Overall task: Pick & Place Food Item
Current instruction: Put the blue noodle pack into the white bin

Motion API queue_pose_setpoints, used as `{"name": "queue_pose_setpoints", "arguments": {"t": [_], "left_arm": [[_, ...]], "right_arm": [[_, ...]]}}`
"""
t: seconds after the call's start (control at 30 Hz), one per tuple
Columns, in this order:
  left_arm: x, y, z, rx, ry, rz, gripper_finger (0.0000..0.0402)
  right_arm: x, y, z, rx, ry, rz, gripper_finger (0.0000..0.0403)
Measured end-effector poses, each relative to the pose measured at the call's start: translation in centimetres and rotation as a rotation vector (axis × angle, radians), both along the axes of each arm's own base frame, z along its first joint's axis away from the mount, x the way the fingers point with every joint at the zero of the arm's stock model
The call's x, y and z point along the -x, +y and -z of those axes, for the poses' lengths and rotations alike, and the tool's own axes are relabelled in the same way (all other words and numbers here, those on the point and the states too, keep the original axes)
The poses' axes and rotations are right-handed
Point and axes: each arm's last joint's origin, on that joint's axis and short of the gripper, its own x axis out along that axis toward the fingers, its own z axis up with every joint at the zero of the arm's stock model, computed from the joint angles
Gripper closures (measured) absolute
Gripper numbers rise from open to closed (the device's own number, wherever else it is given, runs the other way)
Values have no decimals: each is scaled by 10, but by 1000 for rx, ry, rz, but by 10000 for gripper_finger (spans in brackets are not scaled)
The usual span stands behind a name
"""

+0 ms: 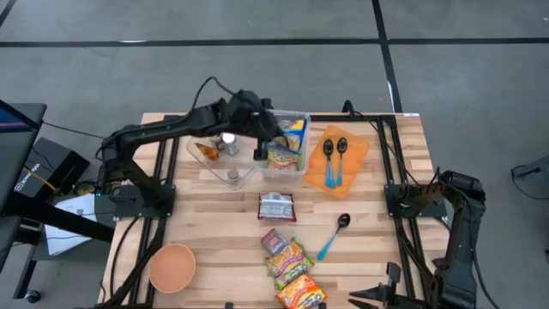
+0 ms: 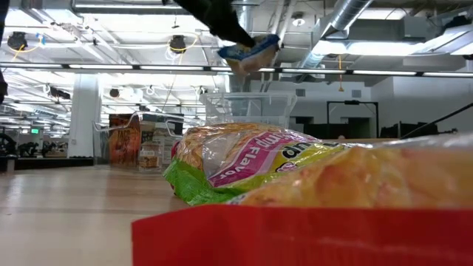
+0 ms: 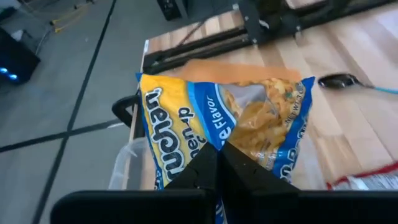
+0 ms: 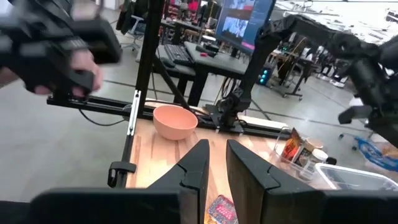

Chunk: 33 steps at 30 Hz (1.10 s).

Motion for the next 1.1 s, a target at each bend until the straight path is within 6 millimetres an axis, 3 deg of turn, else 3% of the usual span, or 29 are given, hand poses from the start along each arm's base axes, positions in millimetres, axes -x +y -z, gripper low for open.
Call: {"name": "queue_pose_setpoints", "arguments": {"t": [0.47, 0.73, 1.1], "left_arm": [[-29, 75, 87, 72, 157, -99, 400], [-32, 86, 110, 97, 208, -120, 401], [-31, 88, 111, 125, 217, -145, 398]], "right_arm": [[6, 2, -1, 8, -21, 10, 351], [6, 2, 0, 18, -18, 9, 351], [6, 2, -1, 9, -16, 4, 351]]}}
